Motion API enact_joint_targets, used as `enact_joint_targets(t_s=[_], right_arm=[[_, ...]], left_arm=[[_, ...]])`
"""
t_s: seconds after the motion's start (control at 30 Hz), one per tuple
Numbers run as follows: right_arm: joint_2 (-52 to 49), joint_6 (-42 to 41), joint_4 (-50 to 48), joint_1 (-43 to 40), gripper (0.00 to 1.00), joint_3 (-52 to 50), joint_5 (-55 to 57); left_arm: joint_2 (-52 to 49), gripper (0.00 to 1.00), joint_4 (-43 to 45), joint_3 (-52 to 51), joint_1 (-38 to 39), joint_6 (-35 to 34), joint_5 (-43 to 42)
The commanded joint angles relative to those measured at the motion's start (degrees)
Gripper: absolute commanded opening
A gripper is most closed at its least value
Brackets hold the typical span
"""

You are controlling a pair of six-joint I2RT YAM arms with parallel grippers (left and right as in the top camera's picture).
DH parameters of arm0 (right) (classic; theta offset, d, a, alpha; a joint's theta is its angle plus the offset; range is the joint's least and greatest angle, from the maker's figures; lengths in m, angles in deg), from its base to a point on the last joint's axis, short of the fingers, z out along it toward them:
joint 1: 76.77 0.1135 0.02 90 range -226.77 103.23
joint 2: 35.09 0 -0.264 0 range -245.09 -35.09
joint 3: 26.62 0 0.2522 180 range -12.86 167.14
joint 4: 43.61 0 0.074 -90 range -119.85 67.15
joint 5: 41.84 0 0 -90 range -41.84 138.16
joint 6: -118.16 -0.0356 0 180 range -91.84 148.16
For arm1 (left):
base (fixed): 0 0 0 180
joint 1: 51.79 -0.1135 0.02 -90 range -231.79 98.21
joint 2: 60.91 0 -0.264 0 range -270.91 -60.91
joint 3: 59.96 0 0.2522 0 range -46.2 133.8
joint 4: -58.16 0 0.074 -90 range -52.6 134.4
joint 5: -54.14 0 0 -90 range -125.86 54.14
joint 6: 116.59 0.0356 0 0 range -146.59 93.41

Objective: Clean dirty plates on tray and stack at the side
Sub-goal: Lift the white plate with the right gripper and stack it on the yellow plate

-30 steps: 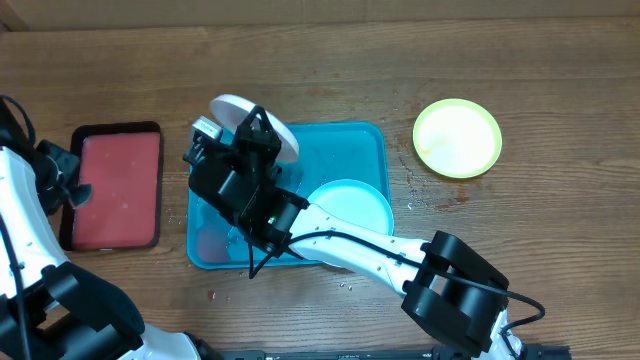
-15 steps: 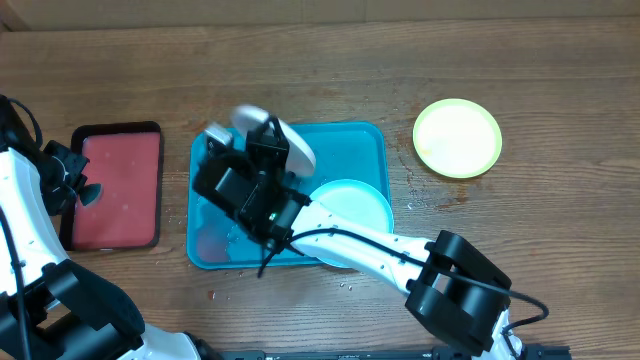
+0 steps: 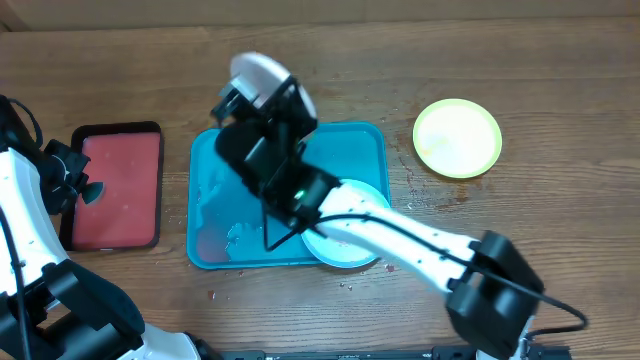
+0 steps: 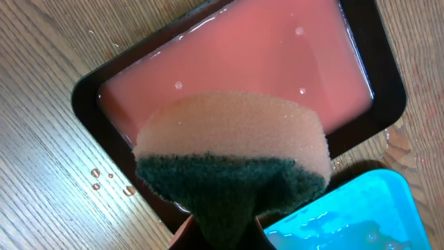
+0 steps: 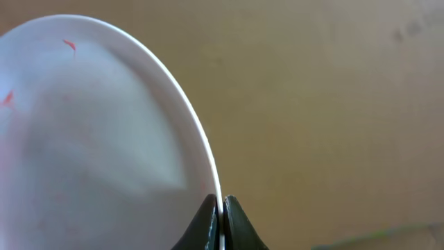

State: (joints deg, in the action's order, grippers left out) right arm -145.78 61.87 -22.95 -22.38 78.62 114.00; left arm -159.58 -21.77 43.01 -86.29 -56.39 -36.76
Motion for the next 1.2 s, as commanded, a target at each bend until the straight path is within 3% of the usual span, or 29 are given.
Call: enact_joint_targets(t_s=[0.0, 0.13, 0.27, 0.37, 0.47, 0.77, 1.17], right_arm=[[3.4, -15.6, 7.0, -6.4, 0.04, 0.9, -2.1], [3.7, -29.8, 24.9, -15.8, 0.04, 0.9, -23.8], [3.7, -40.5, 31.5, -29.2, 0.04, 0.7, -53.5], [3.6, -42.7, 31.9, -39.3, 0.04, 0.3, -70.7], [3.6, -42.7, 34.9, -47.8, 0.04, 0.3, -79.8], [3.6, -41.3, 41.3, -64.4, 0.04, -4.9, -80.9], [3.5, -43.2, 26.7, -67.0, 0.04, -19.2, -73.2]], left_arm=[[-0.4, 0.04, 0.2, -0.1, 0.0, 1.1, -0.4], [-0.4, 0.04, 0.5, -0.1, 0.0, 1.1, -0.4], [-0.4, 0.04, 0.7, -0.1, 0.0, 1.1, -0.4], [-0.4, 0.05, 0.7, -0.1, 0.0, 1.1, -0.5], [-0.4, 0.04, 0.6, -0.1, 0.0, 1.1, -0.4], [-0.4, 0.04, 1.3, -0.1, 0.1, 1.1, -0.4], [-0.4, 0.04, 1.3, -0.1, 0.1, 1.1, -0.4]])
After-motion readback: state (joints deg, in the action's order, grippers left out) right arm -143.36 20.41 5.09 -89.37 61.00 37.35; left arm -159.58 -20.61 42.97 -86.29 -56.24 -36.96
